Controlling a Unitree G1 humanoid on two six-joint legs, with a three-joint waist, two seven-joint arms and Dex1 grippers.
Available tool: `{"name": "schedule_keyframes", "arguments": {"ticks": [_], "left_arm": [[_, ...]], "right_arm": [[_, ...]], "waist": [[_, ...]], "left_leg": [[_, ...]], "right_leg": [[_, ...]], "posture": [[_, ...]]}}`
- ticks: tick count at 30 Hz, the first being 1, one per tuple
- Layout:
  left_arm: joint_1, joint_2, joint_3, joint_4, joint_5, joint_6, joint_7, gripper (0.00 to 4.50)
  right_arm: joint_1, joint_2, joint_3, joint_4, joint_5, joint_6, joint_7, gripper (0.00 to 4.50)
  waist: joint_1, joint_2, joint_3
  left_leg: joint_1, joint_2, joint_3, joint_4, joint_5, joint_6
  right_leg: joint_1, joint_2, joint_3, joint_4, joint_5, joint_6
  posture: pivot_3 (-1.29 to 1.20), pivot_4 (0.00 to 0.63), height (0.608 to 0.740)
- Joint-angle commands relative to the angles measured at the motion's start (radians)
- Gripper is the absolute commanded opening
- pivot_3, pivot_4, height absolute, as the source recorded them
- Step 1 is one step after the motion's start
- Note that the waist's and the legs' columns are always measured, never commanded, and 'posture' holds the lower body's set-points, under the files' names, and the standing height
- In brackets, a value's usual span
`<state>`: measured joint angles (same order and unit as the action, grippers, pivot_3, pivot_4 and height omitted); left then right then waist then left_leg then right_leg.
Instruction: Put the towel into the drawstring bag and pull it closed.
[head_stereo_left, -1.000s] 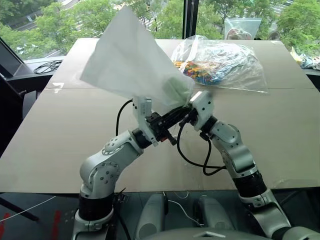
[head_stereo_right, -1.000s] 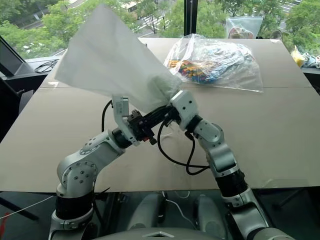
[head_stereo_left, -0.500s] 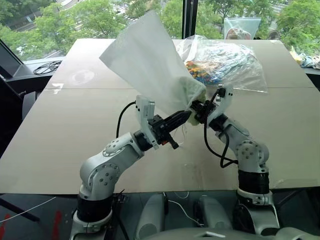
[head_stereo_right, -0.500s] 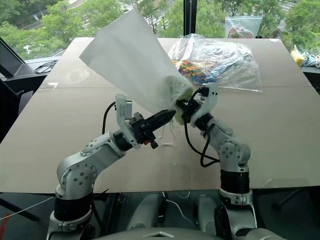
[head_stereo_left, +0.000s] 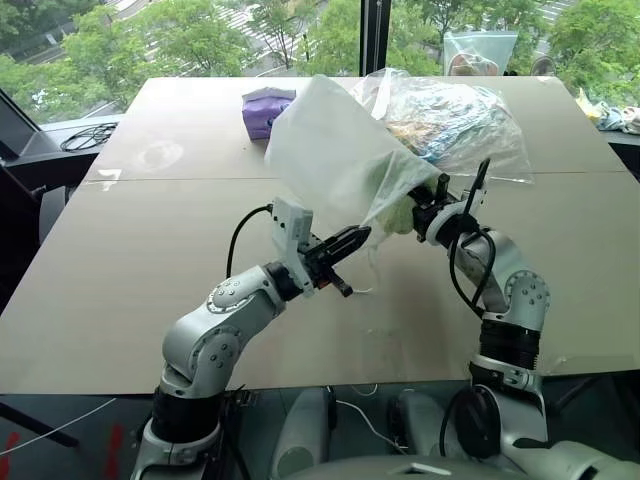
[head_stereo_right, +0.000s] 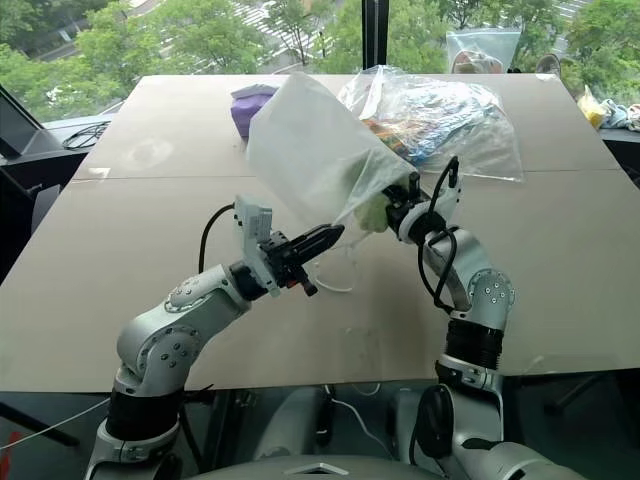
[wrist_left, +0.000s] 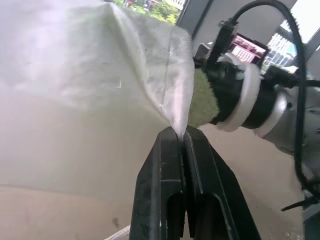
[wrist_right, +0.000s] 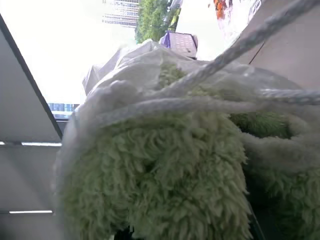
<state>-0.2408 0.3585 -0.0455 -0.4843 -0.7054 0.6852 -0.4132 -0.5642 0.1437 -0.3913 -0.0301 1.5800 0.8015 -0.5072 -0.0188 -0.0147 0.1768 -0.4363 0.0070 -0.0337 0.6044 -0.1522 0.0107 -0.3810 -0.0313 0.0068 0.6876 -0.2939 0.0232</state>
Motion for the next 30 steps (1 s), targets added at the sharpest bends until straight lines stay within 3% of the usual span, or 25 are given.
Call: {"name": "schedule_keyframes", "arguments": {"ticks": [1, 6, 10, 14, 22, 30], "left_arm": [[-0.006, 0.021, -0.040, 0.012, 0.104, -0.089, -0.036, 0.00], [0.000, 0.007, -0.079, 0.013, 0.149, -0.124, -0.068, 0.00], [-0.011, -0.021, -0.082, 0.008, 0.140, -0.124, -0.080, 0.00], [-0.022, -0.052, -0.048, -0.012, 0.073, -0.093, -0.091, 0.00], [-0.034, -0.061, -0.001, -0.055, -0.084, -0.008, -0.106, 0.00], [-0.017, -0.026, 0.007, -0.091, -0.134, 0.033, -0.141, 0.00]], "right_arm": [[-0.074, 0.100, 0.035, -0.046, 0.098, -0.098, -0.135, 0.13], [-0.094, 0.124, 0.083, -0.036, 0.161, -0.230, -0.259, 0.13], [-0.076, 0.061, 0.170, -0.027, 0.128, -0.203, -0.258, 0.13], [-0.051, -0.057, 0.269, -0.052, 0.026, -0.090, -0.116, 0.13], [-0.019, -0.133, 0.344, -0.077, 0.016, 0.063, 0.027, 0.13], [0.010, -0.213, 0.304, 0.017, -0.055, 0.116, 0.111, 0.13]], "waist": [[0.000, 0.000, 0.000], [0.001, 0.000, 0.000], [-0.003, 0.000, 0.000], [-0.007, 0.001, 0.001], [-0.008, 0.001, 0.001], [-0.008, 0.000, 0.001]], "left_leg": [[0.000, 0.000, 0.000, 0.000, 0.000, 0.000], [-0.001, 0.000, 0.001, -0.005, -0.001, 0.001], [-0.002, 0.000, 0.004, -0.006, -0.002, 0.003], [-0.001, 0.001, 0.004, -0.006, -0.002, 0.003], [-0.001, 0.001, 0.004, -0.005, -0.002, 0.003], [-0.001, 0.001, 0.004, -0.005, -0.002, 0.003]], "right_leg": [[0.000, 0.000, 0.000, 0.000, 0.000, 0.000], [0.000, 0.000, 0.001, -0.009, 0.001, 0.001], [-0.001, 0.000, 0.003, -0.009, 0.001, 0.001], [-0.001, 0.000, 0.003, -0.009, 0.001, 0.001], [-0.001, 0.002, 0.003, -0.009, 0.001, 0.001], [-0.001, 0.004, 0.003, -0.009, 0.001, 0.001]], "posture": [[0.00, 0.150, 0.740], [0.00, 0.150, 0.740], [0.00, 0.150, 0.740], [0.00, 0.150, 0.740], [0.00, 0.150, 0.740], [0.00, 0.150, 0.740]]}}
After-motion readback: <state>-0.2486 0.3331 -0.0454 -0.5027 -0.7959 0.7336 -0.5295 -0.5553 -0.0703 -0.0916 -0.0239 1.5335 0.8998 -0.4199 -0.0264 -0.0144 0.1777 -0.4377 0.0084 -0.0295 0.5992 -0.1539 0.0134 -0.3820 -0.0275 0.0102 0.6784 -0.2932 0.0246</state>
